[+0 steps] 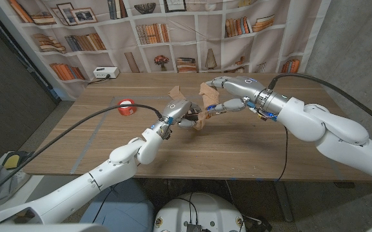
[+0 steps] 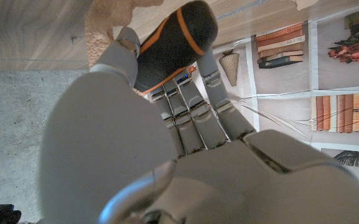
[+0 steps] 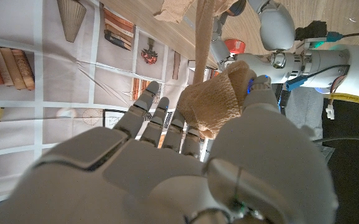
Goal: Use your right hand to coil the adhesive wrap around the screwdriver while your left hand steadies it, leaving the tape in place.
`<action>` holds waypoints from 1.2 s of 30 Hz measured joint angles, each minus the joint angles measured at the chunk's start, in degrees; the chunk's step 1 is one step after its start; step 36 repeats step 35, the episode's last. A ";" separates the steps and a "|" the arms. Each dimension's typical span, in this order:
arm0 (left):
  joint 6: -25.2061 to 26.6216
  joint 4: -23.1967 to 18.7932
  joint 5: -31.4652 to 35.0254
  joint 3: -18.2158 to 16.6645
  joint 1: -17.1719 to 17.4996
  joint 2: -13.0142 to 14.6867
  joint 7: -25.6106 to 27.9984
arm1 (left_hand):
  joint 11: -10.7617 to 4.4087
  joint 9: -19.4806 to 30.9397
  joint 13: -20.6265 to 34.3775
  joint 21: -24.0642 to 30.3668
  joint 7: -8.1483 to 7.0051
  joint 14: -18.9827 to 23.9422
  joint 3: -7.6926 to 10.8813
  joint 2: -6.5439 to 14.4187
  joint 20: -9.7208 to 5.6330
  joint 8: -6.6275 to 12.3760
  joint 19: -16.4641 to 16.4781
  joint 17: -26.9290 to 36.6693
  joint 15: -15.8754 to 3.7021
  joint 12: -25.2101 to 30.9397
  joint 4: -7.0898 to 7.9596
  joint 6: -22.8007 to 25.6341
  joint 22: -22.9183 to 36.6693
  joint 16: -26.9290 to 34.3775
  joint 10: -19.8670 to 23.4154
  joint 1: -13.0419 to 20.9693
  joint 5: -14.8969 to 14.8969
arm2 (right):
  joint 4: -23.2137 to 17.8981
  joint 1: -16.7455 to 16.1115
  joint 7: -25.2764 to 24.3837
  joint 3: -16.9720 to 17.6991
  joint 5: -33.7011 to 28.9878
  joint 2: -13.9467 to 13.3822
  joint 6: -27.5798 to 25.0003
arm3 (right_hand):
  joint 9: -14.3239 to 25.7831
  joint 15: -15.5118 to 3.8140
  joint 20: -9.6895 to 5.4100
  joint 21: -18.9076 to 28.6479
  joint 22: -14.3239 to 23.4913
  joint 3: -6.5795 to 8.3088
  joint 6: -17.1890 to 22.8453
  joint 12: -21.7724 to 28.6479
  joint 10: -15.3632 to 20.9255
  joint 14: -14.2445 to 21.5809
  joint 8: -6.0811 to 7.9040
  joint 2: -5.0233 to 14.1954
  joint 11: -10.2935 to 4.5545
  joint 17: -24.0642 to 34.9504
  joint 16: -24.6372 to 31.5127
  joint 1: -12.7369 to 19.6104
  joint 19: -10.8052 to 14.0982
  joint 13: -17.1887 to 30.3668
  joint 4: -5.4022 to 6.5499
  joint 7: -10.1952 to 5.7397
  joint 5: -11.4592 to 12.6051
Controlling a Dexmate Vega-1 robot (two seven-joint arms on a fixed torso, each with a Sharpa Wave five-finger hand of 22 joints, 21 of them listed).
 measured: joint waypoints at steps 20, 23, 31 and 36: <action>-1.20 0.87 -0.92 0.05 0.03 0.02 -0.52 | 0.01 0.00 0.04 0.45 0.09 0.30 -0.07 -0.12 0.10 -0.18 -0.09 -0.04 0.30 0.00 0.07 -0.08 0.03 0.09 -0.01 0.12 -0.15 | 3.88 4.73 0.81 -3.64 0.00 0.91 -0.61 | 0.26 0.00 -0.30 -0.26 0.00 0.00 0.00 -0.20 0.00 0.00 0.19 0.00 0.00 0.01 -0.21 0.00 -0.76 0.26 0.00 0.00 0.00; -1.20 0.92 -0.92 0.05 0.03 -0.08 -0.52 | 0.01 0.00 0.04 0.45 0.00 0.30 -0.07 -0.11 0.10 -0.02 -0.09 -0.02 0.30 0.00 0.07 0.02 0.03 0.09 -0.01 0.11 0.01 | 3.88 4.73 0.90 -3.64 0.18 0.91 -0.67 | 0.27 0.00 -0.30 -0.26 0.00 0.00 0.00 -0.42 0.00 0.00 0.19 0.00 0.00 0.01 -0.43 0.00 -0.76 0.27 0.00 0.00 0.00; -1.18 0.97 -0.92 0.08 -0.17 -0.33 -0.60 | 0.01 0.00 0.03 0.45 0.00 0.30 -0.07 -0.04 0.11 -0.03 -0.10 0.00 0.30 0.00 0.07 0.02 0.02 0.09 -0.01 0.04 0.06 | 5.33 5.91 1.03 -4.54 1.08 0.90 -0.69 | 0.26 0.00 -0.30 -0.23 0.00 0.00 0.00 -0.43 0.00 0.00 0.08 0.00 0.00 0.01 -0.43 0.00 -0.76 0.27 0.00 0.00 0.00; -1.01 0.99 -0.88 0.15 -0.23 -0.39 -0.66 | 0.01 0.00 0.03 0.45 0.00 0.30 -0.07 -0.03 0.09 -0.03 -0.12 0.00 0.30 -0.01 0.07 0.02 0.02 0.09 -0.01 0.03 0.06 | 6.17 6.54 1.06 -5.10 1.43 0.86 -0.68 | 0.26 0.00 -0.30 -0.49 0.00 0.00 0.00 -0.43 -0.01 0.00 0.01 0.00 0.01 0.01 -0.43 0.00 -0.76 0.27 0.00 0.00 -0.01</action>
